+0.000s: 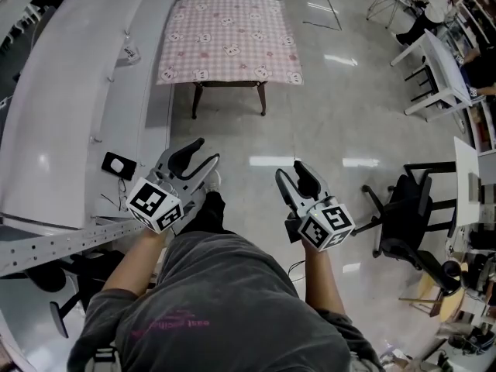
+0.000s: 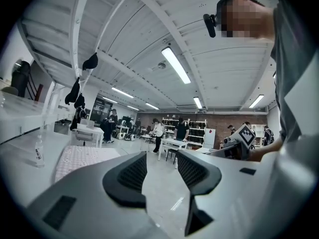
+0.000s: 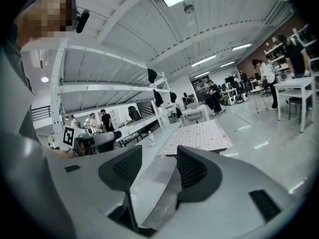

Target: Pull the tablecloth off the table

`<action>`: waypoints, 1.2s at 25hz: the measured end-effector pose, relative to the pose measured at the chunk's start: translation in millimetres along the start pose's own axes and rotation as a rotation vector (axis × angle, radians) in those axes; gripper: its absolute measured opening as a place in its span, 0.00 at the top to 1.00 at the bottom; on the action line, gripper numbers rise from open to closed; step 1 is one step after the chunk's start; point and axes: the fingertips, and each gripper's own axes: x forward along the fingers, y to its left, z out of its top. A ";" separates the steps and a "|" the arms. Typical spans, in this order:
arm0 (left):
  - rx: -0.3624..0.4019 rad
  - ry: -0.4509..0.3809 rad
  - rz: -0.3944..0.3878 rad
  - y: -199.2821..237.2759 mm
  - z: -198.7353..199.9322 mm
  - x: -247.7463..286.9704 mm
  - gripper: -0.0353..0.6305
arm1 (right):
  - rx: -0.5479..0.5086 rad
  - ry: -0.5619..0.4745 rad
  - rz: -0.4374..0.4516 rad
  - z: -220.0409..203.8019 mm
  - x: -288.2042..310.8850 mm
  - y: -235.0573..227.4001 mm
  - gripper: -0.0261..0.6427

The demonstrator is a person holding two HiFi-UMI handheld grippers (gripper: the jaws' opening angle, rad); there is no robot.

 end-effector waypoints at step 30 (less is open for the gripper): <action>-0.080 0.057 0.017 313.2 37.8 148.9 0.66 | 0.100 0.097 -0.053 77.2 309.3 -104.7 0.64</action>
